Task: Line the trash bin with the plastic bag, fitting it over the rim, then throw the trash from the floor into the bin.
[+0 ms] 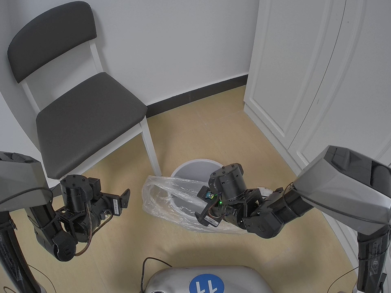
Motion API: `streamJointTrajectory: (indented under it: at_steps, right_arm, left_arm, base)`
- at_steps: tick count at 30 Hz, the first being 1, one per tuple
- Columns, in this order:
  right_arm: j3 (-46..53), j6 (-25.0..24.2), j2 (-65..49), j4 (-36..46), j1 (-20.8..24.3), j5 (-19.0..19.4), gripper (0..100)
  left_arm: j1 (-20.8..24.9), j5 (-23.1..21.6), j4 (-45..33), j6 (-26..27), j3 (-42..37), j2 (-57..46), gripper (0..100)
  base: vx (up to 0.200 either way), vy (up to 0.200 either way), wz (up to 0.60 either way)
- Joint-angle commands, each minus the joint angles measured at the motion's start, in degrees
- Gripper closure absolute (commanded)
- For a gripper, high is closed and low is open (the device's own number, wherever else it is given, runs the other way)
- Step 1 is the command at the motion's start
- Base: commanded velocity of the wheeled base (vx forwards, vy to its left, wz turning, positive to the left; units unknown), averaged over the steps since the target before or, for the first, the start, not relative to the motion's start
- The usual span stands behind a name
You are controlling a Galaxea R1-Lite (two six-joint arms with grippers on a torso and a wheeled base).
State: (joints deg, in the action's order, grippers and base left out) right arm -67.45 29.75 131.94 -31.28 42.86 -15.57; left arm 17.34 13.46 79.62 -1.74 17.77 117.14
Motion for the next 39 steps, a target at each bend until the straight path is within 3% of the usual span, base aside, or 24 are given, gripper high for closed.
streamJointTrajectory:
  at_steps: [1, 16, 17, 26, 30, 39]
  right_arm:
    - [0.5, -0.2, 1.7, 0.0, 0.5, 0.1, 0]
    - [-5.9, -0.3, 10.2, -0.2, -3.6, 0.5, 0]
    - [-6.6, -0.3, 10.4, -0.2, -3.8, 0.7, 100]
    - [-11.6, -1.2, 11.6, -0.3, -6.2, 1.1, 100]
    - [-13.0, -4.1, 9.7, -1.4, -6.7, 1.0, 100]
    - [-32.2, -4.1, 13.7, 3.8, -12.5, 0.9, 100]
  left_arm:
    - [-0.3, 0.0, 0.1, 0.0, 0.2, -1.1, 0]
    - [-1.4, 0.0, 0.5, 1.2, 0.0, -2.4, 0]
    - [-1.5, 0.0, 0.5, 1.2, 0.0, -2.4, 0]
    - [-1.6, 0.0, 0.5, 1.3, 0.4, -2.0, 0]
    - [-1.6, -0.1, 0.5, 1.5, 0.6, -1.5, 0]
    - [-1.2, -0.5, 0.5, 1.4, 0.7, -1.8, 0]
  base:
    - [0.0, 0.0, 0.0]
    - [0.0, 0.0, 0.0]
    - [0.0, 0.0, 0.0]
    - [0.0, 0.0, 0.0]
    - [0.0, 0.0, 0.0]
    - [0.0, 0.0, 0.0]
